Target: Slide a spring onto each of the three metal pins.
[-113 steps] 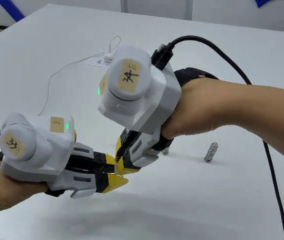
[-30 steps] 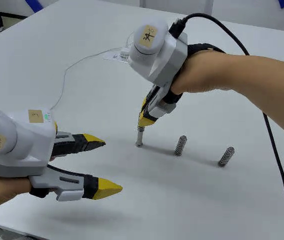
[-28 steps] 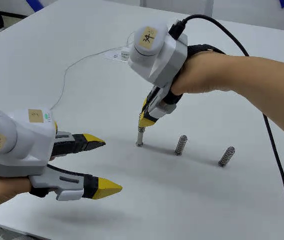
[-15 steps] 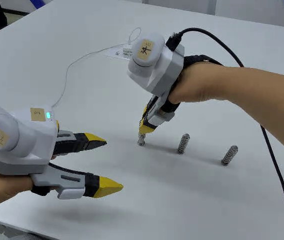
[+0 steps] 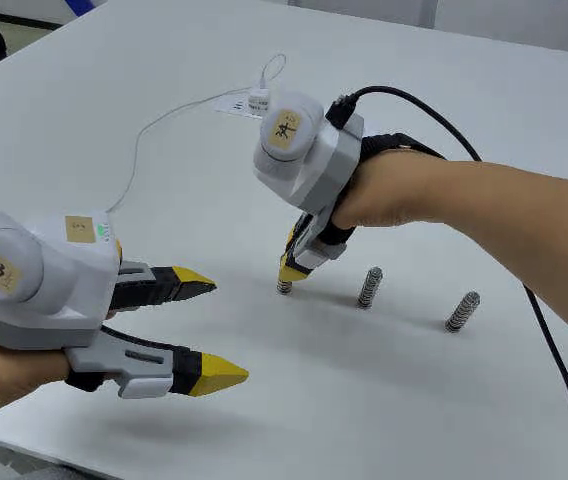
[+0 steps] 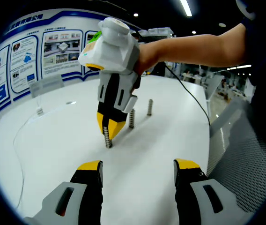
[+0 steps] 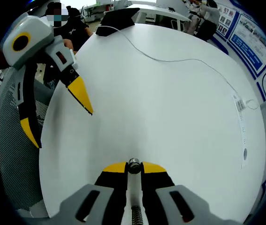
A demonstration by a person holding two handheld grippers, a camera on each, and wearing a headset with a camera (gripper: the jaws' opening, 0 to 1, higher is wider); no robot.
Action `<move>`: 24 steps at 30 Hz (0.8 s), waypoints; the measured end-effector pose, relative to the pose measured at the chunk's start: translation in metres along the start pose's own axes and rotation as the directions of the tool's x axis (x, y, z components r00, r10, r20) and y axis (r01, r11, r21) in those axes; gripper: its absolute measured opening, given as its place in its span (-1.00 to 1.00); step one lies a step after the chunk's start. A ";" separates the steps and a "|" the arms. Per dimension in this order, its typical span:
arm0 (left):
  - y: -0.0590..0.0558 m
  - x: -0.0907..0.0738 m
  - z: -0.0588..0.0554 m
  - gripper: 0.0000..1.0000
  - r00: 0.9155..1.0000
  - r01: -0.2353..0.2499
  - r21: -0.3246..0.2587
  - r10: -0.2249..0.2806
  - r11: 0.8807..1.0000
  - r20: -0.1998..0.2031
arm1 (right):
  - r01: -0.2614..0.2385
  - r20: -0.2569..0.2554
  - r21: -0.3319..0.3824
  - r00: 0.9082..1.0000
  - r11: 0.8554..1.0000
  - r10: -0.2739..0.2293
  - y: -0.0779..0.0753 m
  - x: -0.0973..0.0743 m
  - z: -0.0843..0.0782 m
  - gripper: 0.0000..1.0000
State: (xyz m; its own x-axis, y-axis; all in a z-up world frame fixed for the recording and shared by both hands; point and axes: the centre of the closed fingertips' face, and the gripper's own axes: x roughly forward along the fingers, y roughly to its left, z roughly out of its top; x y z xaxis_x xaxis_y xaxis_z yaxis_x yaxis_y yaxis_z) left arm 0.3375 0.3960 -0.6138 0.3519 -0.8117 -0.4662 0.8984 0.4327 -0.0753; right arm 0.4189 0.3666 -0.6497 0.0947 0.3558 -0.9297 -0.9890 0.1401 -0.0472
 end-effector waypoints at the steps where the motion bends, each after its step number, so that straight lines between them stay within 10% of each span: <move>1: 0.000 0.000 0.000 0.25 1.000 0.000 0.000 0.000 1.000 0.000 | 0.002 0.007 0.005 1.000 1.000 -0.002 -0.001 0.000 0.001 -0.76; 24: 0.000 0.001 0.003 0.26 1.000 -0.001 0.006 0.001 1.000 0.003 | 0.024 0.078 0.047 0.997 0.999 -0.028 -0.005 -0.019 -0.004 -0.47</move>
State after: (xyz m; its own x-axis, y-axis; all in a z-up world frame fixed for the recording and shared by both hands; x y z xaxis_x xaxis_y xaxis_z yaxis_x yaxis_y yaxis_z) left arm 0.3385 0.3941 -0.6116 0.3532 -0.8124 -0.4640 0.8998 0.4308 -0.0694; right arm 0.4214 0.3555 -0.6337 0.1306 0.4225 -0.8969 -0.9800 0.1919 -0.0523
